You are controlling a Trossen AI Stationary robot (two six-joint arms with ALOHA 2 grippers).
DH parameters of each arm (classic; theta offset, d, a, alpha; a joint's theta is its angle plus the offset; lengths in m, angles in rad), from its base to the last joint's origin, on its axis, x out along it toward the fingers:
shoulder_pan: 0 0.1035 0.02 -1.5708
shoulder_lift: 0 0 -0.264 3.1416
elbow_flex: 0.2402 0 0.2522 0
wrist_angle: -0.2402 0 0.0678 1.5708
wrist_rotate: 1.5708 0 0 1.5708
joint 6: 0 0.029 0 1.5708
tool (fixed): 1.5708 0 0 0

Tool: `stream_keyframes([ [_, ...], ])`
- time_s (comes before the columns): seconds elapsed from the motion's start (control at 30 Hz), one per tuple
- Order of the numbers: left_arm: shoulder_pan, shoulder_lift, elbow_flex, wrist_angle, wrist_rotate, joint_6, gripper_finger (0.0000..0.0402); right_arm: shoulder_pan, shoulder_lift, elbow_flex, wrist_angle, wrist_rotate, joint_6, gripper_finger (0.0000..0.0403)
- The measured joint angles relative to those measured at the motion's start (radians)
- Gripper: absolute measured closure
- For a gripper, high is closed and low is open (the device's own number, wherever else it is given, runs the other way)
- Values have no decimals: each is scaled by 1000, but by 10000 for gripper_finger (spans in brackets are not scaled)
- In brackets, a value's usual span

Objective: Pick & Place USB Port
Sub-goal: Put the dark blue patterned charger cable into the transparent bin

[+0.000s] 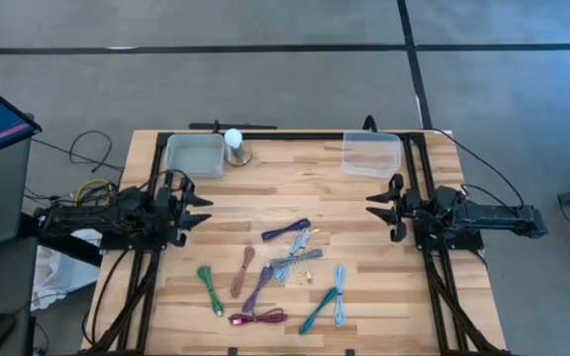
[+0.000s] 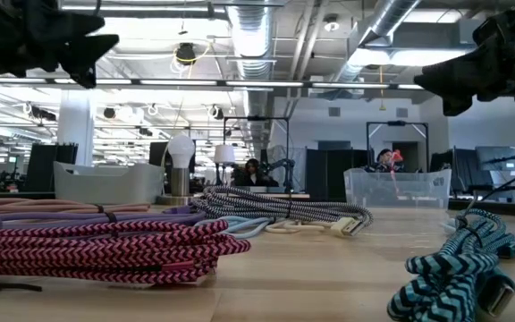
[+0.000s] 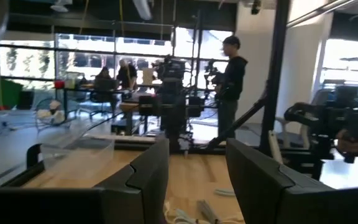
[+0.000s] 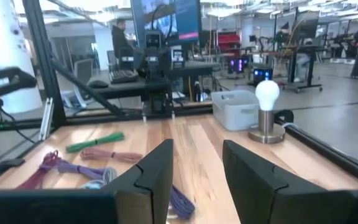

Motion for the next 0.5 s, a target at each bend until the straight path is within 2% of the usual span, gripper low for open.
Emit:
stream_keyframes([
  [0.27,0,85,0,36,-16,-22,242,3,2,5,-7,-1,1,271],
  [0.5,0,149,0,155,-34,-20,242,8,96,35,30,65,-17,277],
])
